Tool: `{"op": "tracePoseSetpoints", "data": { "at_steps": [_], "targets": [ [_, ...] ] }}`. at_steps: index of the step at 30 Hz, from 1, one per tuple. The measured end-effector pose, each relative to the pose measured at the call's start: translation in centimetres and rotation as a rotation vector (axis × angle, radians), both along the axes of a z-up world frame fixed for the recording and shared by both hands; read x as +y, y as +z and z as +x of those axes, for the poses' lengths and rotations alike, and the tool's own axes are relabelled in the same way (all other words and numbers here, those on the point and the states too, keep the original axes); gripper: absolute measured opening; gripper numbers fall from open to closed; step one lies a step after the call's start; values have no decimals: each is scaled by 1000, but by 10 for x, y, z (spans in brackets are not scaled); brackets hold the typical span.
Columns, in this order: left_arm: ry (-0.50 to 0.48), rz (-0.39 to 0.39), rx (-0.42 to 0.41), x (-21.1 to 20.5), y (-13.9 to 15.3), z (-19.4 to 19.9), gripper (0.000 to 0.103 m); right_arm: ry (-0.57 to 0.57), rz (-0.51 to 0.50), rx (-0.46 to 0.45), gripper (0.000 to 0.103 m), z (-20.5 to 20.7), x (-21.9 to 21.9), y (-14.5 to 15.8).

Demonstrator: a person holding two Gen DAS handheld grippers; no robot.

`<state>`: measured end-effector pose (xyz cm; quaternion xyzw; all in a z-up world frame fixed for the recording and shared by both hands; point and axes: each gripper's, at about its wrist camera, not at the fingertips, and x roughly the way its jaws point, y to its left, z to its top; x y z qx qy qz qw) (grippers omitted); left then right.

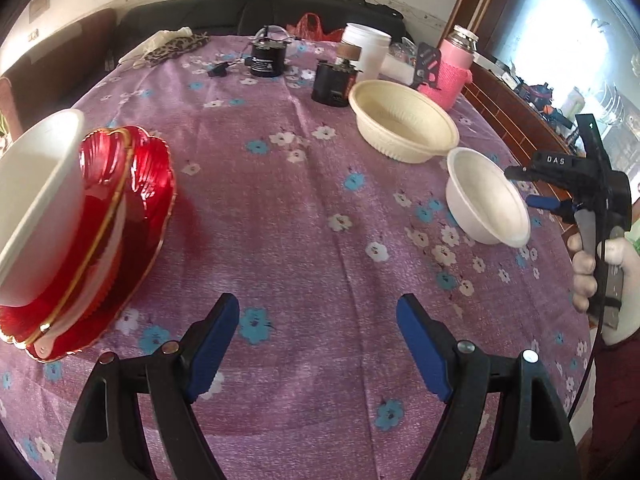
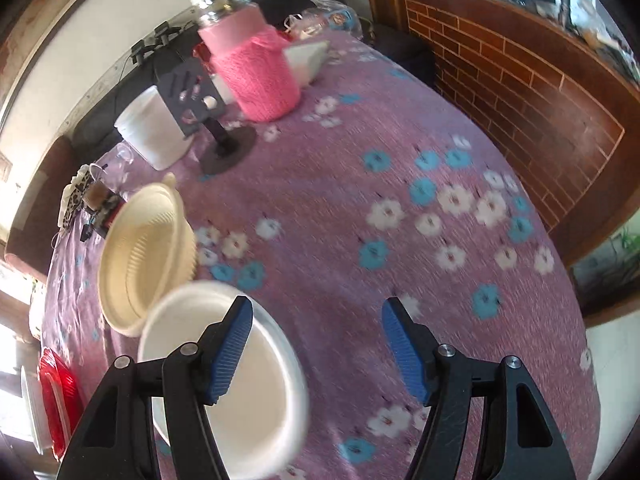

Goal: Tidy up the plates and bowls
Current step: 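Grasp the rim of the small white bowl with the right tool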

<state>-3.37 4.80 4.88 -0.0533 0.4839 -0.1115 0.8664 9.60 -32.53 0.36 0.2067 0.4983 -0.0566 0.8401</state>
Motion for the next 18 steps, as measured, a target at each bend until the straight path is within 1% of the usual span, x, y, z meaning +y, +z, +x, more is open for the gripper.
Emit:
{"op": "tracePoseSetpoints", "data": {
  "at_steps": [6, 12, 14, 15, 16, 18],
  "targets": [
    [-3, 14, -5, -5, 4, -5, 80, 23, 57, 12, 71, -6, 6, -15],
    [3, 0, 1, -4, 4, -5, 80, 73, 67, 10, 70, -12, 23, -20],
    [2, -8, 6, -4, 4, -6, 80, 93, 72, 11, 54, -13, 29, -22],
    [1, -11, 6, -4, 4, -6, 80, 108, 75, 20, 34, -14, 32, -24],
    [1, -12, 6, -4, 4, -7, 80, 119, 79, 28, 24, -14, 34, -25],
    [3, -13, 3, -5, 5, -9, 80, 131, 82, 25, 20, -17, 39, -26]
  ]
}}
